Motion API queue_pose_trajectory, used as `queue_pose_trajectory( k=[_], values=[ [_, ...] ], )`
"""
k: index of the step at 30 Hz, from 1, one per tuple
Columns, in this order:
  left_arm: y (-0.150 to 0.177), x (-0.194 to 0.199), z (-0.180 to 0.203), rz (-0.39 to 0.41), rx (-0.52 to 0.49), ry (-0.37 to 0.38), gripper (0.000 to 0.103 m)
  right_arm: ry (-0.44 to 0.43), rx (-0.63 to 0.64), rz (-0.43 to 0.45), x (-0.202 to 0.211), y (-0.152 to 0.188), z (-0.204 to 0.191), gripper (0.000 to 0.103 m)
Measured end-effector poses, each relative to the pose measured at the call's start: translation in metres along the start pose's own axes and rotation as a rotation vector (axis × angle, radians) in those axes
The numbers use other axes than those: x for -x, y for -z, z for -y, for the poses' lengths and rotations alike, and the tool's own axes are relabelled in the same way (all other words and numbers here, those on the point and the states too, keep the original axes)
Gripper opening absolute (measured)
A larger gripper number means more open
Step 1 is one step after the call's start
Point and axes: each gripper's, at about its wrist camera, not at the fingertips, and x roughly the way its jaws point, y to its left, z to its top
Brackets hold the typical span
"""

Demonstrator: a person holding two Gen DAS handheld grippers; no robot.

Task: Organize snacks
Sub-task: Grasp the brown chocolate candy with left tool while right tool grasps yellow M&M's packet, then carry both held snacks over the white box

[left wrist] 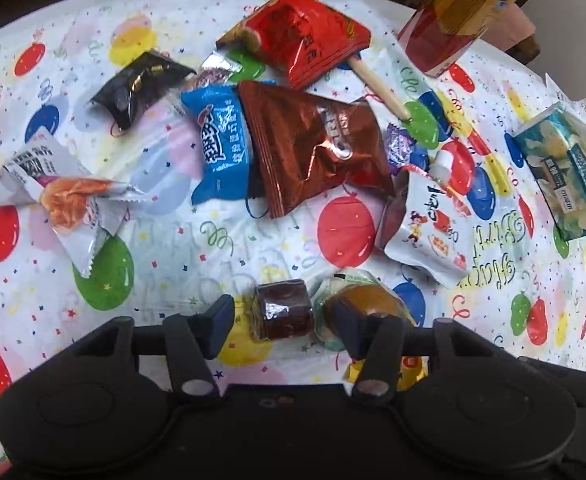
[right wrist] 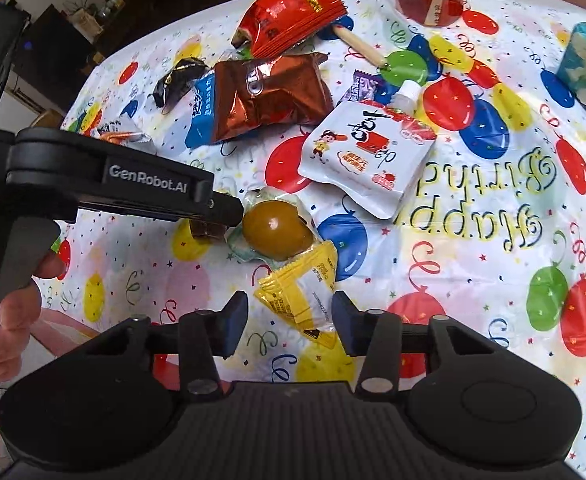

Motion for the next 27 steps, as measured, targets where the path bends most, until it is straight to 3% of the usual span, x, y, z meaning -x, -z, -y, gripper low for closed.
queue_pose_trajectory(
  k=[10, 18, 27],
  values=[
    [-0.001, -0.006, -0.007, -0.002, 0.034, 0.025, 0.035, 0.018, -0.006, 0.006, -0.004, -0.001, 0.002, 0.028],
    [0.004, 0.004, -0.01, 0.017, 0.033, 0.035, 0.031, 0.018, -0.008, 0.013, 0.003, 0.005, 0.0, 0.024],
    [0.016, 0.041, -0.016, 0.063, 0.024, 0.068, 0.031, 0.019, 0.002, 0.06, 0.04, 0.017, -0.005, 0.024]
  ],
)
